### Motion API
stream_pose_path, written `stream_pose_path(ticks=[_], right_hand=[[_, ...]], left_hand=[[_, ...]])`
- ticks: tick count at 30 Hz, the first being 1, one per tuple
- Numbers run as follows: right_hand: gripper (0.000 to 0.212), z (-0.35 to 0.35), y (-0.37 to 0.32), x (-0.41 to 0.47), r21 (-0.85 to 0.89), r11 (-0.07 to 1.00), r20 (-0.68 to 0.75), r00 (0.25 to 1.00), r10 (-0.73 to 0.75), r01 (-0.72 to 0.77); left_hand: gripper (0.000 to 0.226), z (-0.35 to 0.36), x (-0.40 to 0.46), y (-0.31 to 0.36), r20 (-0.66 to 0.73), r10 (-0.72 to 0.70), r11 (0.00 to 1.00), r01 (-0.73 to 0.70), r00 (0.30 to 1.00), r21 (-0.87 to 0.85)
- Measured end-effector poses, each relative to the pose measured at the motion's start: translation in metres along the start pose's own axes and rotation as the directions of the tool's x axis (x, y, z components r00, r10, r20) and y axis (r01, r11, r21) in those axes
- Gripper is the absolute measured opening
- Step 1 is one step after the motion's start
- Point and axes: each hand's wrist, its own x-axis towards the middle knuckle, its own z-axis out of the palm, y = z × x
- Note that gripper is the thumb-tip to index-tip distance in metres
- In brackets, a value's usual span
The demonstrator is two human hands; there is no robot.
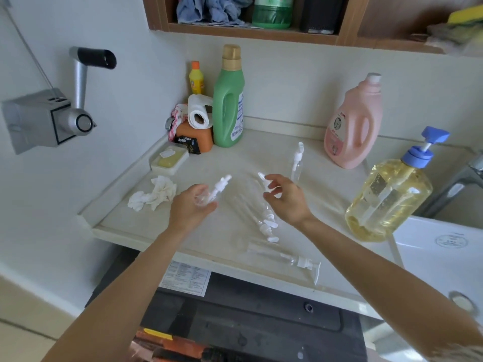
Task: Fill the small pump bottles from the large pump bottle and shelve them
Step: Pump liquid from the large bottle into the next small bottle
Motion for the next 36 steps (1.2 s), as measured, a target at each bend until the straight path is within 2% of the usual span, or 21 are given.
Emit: stream_pose_path(ticks=[2, 4, 5, 7, 9, 12, 14, 19, 21, 24, 27, 30, 32, 34, 36], right_hand=[[0.037, -0.001, -0.016, -0.004, 0.15, 0.987, 0.068, 0.997, 0.04, -0.05], [0.033, -0.002, -0.03, -0.01, 0.28, 0.955, 0.133, 0.989, 0.065, -0.1], [0.031, -0.003, -0.037, -0.014, 0.325, 0.936, 0.178, 0.981, 0.077, -0.132], [0.032, -0.005, -0.045, -0.025, 0.403, 0.888, 0.318, 0.944, 0.089, -0.22], [0.037, -0.006, -0.047, -0.035, 0.499, 0.792, 0.469, 0.878, 0.094, -0.352], [0.055, -0.009, -0.041, -0.046, 0.621, 0.574, 0.617, 0.785, 0.063, -0.534], [0.061, -0.011, -0.036, -0.052, 0.653, 0.501, 0.637, 0.77, 0.041, -0.567], [0.056, -0.024, -0.025, -0.06, 0.645, 0.501, 0.593, 0.791, 0.148, -0.577], [0.059, -0.031, -0.021, -0.062, 0.64, 0.493, 0.595, 0.786, 0.168, -0.59], [0.051, -0.042, -0.012, -0.066, 0.671, 0.493, 0.564, 0.813, 0.144, -0.553], [0.044, -0.049, -0.003, -0.072, 0.756, 0.463, 0.485, 0.871, 0.079, -0.463], [0.04, -0.056, 0.007, -0.076, 0.788, 0.486, 0.397, 0.915, 0.069, -0.379], [0.034, -0.068, 0.012, -0.078, 0.773, 0.463, 0.434, 0.894, 0.116, -0.435], [0.04, -0.08, 0.015, -0.078, 0.736, 0.409, 0.518, 0.838, 0.171, -0.539], [0.032, -0.089, 0.023, -0.078, 0.754, 0.385, 0.515, 0.843, 0.156, -0.532]], left_hand=[[0.033, 0.0, -0.013, 0.028, 0.039, 0.074, 0.951, -0.059, 0.996, -0.303], [0.027, 0.005, -0.025, 0.052, 0.103, 0.109, 0.828, -0.032, 0.989, -0.56], [0.033, 0.008, -0.029, 0.06, 0.132, 0.121, 0.739, -0.001, 0.984, -0.674], [0.045, 0.014, -0.036, 0.072, 0.182, 0.138, 0.544, 0.079, 0.974, -0.835], [0.049, 0.015, -0.041, 0.081, 0.204, 0.153, 0.455, 0.114, 0.967, -0.883], [0.049, 0.014, -0.044, 0.085, 0.214, 0.21, 0.527, 0.074, 0.954, -0.847], [0.036, 0.012, -0.042, 0.085, 0.232, 0.235, 0.578, 0.056, 0.944, -0.814], [0.023, 0.012, -0.034, 0.103, 0.279, 0.175, 0.535, 0.146, 0.944, -0.832], [0.018, 0.016, -0.035, 0.108, 0.259, 0.202, 0.559, 0.106, 0.944, -0.823], [0.014, 0.028, -0.038, 0.117, 0.202, 0.227, 0.576, 0.036, 0.953, -0.817], [0.01, 0.041, -0.042, 0.127, 0.111, 0.228, 0.602, -0.051, 0.967, -0.797], [0.011, 0.053, -0.044, 0.133, 0.051, 0.206, 0.641, -0.096, 0.977, -0.761], [0.011, 0.062, -0.045, 0.141, 0.049, 0.2, 0.645, -0.094, 0.979, -0.758], [0.01, 0.07, -0.045, 0.15, 0.06, 0.2, 0.64, -0.084, 0.978, -0.764], [0.01, 0.079, -0.046, 0.159, 0.071, 0.206, 0.632, -0.077, 0.976, -0.771]])
